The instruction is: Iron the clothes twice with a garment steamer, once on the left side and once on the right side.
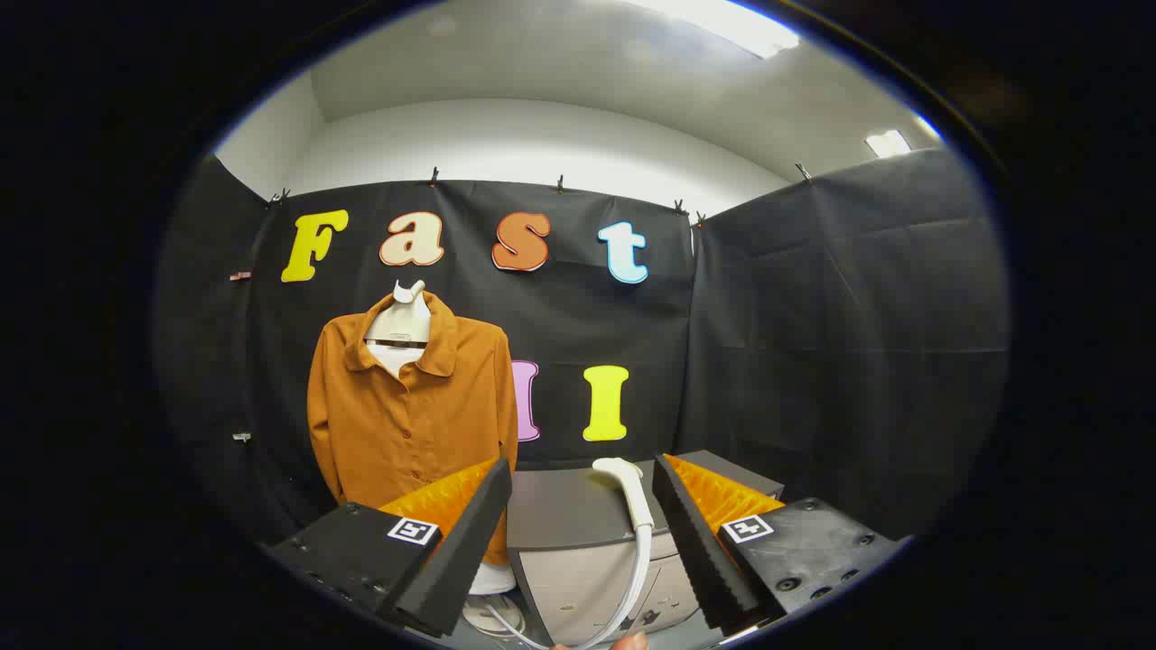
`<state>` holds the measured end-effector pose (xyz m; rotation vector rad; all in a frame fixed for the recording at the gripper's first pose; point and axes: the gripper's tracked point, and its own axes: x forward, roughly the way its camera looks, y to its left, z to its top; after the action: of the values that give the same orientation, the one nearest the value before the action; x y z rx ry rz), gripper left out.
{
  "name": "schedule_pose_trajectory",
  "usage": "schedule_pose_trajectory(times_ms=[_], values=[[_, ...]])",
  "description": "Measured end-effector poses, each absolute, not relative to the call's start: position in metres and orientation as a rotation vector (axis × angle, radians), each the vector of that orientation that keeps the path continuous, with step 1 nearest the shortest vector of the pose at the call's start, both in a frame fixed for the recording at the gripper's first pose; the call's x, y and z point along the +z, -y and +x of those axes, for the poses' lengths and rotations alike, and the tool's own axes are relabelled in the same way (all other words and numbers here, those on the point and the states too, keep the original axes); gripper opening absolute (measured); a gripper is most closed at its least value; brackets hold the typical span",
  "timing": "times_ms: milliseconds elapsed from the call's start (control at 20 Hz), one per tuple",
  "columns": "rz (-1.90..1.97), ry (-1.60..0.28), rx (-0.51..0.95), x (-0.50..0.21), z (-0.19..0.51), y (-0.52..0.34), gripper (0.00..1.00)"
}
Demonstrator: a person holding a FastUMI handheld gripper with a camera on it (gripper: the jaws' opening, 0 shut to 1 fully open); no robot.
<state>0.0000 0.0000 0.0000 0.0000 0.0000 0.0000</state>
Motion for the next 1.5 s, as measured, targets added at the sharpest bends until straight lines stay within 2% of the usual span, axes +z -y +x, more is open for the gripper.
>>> schedule_pose_trajectory(times_ms=[1150,1500], values=[[0.011,-0.038,0.047,-0.011,0.008,-0.011,0.98],[0.006,-0.092,0.038,-0.023,0.043,0.007,0.98]])
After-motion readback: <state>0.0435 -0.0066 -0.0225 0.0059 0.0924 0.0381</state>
